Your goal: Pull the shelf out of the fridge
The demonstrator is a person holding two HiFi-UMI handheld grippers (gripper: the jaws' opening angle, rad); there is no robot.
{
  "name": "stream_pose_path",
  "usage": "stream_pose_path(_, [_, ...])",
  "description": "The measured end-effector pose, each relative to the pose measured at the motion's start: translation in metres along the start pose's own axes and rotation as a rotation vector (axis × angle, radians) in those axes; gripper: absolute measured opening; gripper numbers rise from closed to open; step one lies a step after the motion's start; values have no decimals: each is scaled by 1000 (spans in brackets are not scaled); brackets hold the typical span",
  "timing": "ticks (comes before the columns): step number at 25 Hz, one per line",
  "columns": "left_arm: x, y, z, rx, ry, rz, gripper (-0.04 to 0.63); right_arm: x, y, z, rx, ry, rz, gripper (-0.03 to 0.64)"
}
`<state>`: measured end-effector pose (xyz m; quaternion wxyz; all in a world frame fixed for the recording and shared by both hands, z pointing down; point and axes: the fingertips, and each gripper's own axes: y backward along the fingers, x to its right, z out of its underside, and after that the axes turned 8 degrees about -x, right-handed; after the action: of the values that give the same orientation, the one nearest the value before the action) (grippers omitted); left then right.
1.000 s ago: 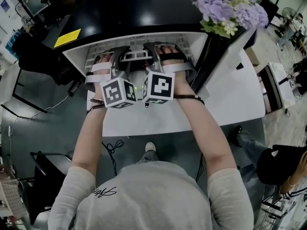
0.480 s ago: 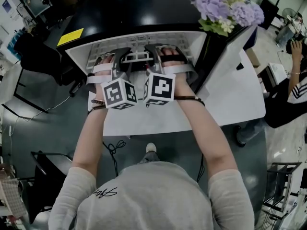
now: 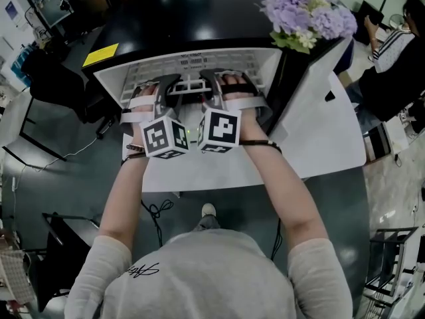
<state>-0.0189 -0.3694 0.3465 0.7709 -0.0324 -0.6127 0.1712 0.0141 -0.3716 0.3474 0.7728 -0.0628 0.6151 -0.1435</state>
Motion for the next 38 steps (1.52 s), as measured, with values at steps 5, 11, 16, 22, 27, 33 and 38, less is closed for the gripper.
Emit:
stream_pose_path(5, [2, 5, -1, 5, 0, 0, 51, -2, 5, 0, 0, -3, -1, 60])
stream_pose_path(11, [3, 13, -2, 10, 2, 1, 51, -5, 11, -2, 1, -7, -7, 60])
stream_pose_path(16, [5, 18, -2, 10, 2, 1, 51, -5, 16, -2, 1, -7, -4, 60])
stream_pose_path(22, [6, 24, -3, 14, 2, -2, 51, -7, 22, -3, -2, -5, 0, 60])
stream_pose_path(27, [8, 29, -4, 17, 0, -2, 51, -8, 27, -3, -3, -5, 3, 60])
stream_pose_path(33, [9, 35, -5, 21, 0, -5, 51, -10, 32, -4, -4, -7, 3, 60])
stream_pose_path(38, [11, 40, -5, 25, 1, -7, 51, -12, 36, -5, -4, -3, 2, 60])
